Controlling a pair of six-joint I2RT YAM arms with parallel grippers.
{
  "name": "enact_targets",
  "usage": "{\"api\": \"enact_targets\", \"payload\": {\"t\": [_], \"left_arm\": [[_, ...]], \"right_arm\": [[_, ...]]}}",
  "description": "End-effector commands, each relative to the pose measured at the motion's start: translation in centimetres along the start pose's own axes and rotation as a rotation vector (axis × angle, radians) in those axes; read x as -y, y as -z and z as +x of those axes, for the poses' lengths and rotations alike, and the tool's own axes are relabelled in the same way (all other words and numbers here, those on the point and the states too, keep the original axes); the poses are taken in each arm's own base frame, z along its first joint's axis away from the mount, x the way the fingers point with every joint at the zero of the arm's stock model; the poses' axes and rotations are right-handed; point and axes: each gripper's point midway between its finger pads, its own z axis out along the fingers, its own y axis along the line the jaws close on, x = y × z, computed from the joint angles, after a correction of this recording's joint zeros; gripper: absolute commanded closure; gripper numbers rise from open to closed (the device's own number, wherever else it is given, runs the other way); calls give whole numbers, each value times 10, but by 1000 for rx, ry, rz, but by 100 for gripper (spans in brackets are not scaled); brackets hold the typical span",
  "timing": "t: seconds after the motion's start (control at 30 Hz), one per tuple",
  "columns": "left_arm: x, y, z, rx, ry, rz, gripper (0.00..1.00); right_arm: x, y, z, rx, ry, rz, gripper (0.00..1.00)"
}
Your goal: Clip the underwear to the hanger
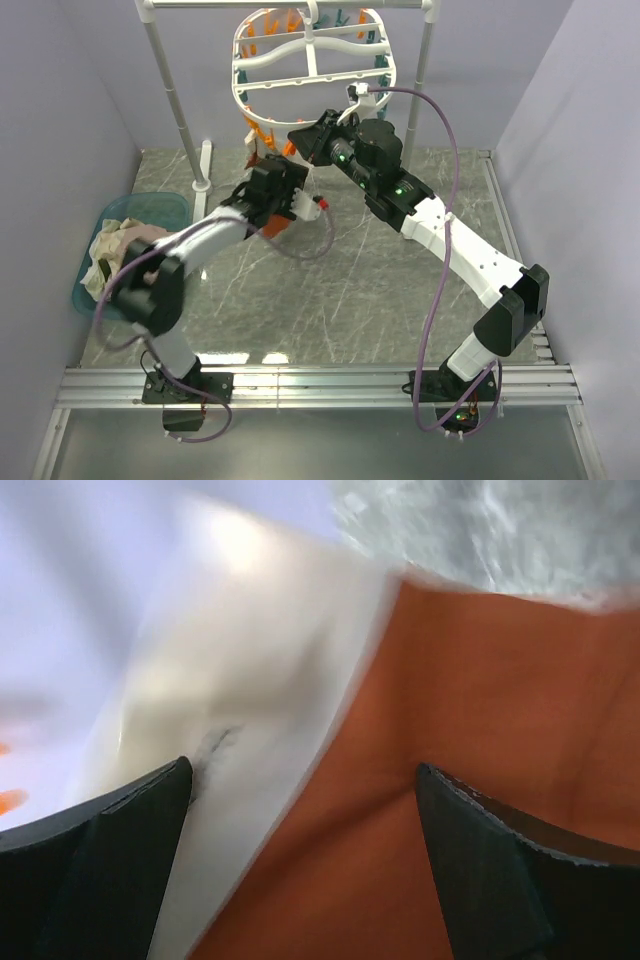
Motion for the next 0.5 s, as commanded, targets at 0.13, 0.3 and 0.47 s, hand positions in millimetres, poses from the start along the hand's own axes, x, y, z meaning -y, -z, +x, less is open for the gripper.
{"api": "enact_targets", "payload": {"t": [0.13, 0.3, 0.47], "left_arm": [[-7, -54, 61, -381, 118, 96, 45], [-12, -45, 61, -376, 167, 104, 100], [-20, -11, 41, -237, 150, -16, 100]], "right_arm": [[0, -2, -26, 70, -8, 13, 100], [3, -2, -24, 67, -2, 23, 100], [5, 0, -27, 73, 3, 30, 100]]}}
